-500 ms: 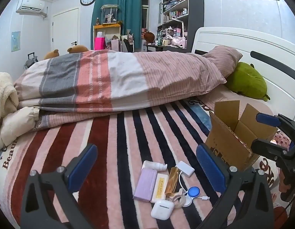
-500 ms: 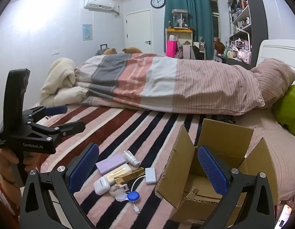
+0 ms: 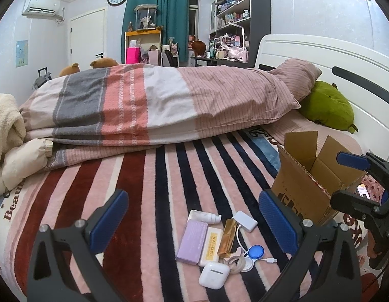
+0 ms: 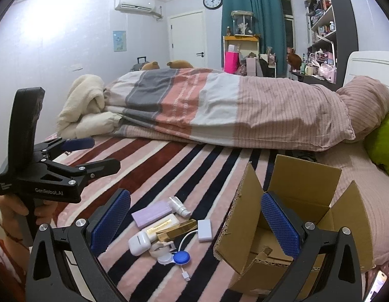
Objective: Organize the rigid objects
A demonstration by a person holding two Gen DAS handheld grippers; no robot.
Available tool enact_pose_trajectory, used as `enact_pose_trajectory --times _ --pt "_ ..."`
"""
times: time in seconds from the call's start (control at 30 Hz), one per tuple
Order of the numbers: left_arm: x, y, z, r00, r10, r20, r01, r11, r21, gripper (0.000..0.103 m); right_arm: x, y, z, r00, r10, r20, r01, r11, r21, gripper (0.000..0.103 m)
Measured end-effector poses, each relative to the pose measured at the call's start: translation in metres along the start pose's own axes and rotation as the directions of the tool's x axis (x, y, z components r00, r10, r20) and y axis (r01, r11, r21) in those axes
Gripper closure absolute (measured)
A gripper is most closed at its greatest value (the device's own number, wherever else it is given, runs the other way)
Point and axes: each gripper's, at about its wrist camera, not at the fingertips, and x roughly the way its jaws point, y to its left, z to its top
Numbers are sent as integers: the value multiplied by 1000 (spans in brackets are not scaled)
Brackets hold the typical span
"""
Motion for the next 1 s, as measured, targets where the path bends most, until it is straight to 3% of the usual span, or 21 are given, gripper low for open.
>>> enact_pose_trajectory --times 1.0 --pt "2 5 -3 1000 7 0 -7 1000 -7 0 3 0 -2 1000 14 -4 -14 1000 10 0"
